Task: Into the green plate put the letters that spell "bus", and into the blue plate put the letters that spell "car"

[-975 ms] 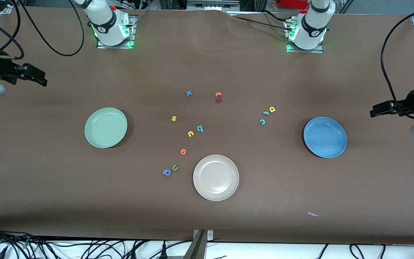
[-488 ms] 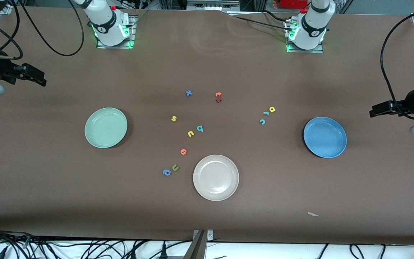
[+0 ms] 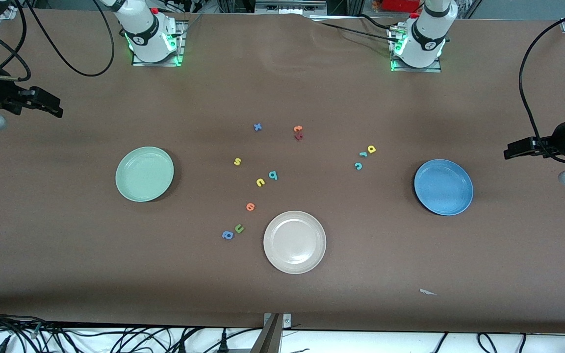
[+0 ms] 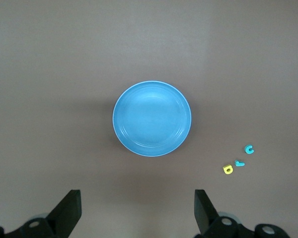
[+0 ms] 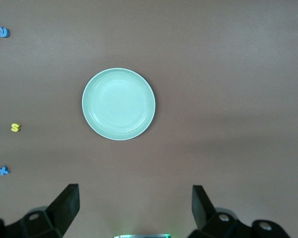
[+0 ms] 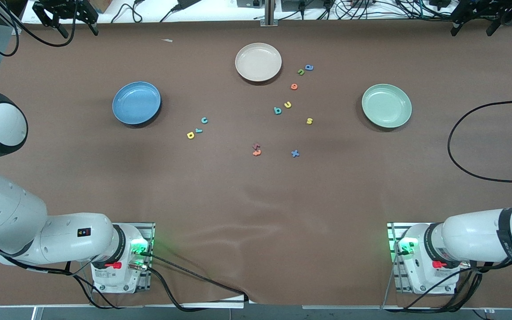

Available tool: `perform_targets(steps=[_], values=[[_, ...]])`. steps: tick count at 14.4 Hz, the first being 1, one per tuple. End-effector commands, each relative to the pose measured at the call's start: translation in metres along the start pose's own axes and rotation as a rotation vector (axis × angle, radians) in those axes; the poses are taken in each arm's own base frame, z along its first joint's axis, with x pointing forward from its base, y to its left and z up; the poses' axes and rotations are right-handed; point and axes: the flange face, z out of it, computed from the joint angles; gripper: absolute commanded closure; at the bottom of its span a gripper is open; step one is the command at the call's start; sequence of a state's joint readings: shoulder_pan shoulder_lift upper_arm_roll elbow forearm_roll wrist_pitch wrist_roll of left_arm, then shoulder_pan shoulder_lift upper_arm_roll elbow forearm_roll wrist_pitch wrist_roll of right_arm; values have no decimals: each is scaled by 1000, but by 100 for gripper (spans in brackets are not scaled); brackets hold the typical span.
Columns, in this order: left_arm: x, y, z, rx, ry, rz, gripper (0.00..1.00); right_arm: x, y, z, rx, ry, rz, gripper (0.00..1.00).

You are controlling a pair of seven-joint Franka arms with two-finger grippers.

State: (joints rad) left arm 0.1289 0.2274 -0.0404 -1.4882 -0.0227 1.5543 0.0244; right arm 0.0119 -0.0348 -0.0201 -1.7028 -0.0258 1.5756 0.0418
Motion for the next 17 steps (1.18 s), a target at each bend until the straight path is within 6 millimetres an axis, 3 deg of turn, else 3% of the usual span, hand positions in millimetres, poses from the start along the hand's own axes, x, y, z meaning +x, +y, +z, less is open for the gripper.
perform_targets(steps=[1,2,6,11,14,16,17], values=[[-3,-6,-12,-168,24,-12,1,1,3,-4,-11,-6,-7,0],[-2,-26,-22,-287,59,-71,1,1,3,-3,-11,-9,-2,0],[-8,-15,-24,-44,42,-20,0,1,2,-2,-18,-10,-4,0],[-11,-15,-20,-31,1,-28,2,0,2,-1,-17,-19,-1,0],[-13,-15,-16,-32,-26,-29,12,-1,2,0,-17,-27,1,0],[-12,-16,-17,-9,-27,-25,0,-1,3,0,-14,-30,4,0],[-12,-16,-18,-2,-26,-25,0,-1,4,0,-14,-30,6,0]])
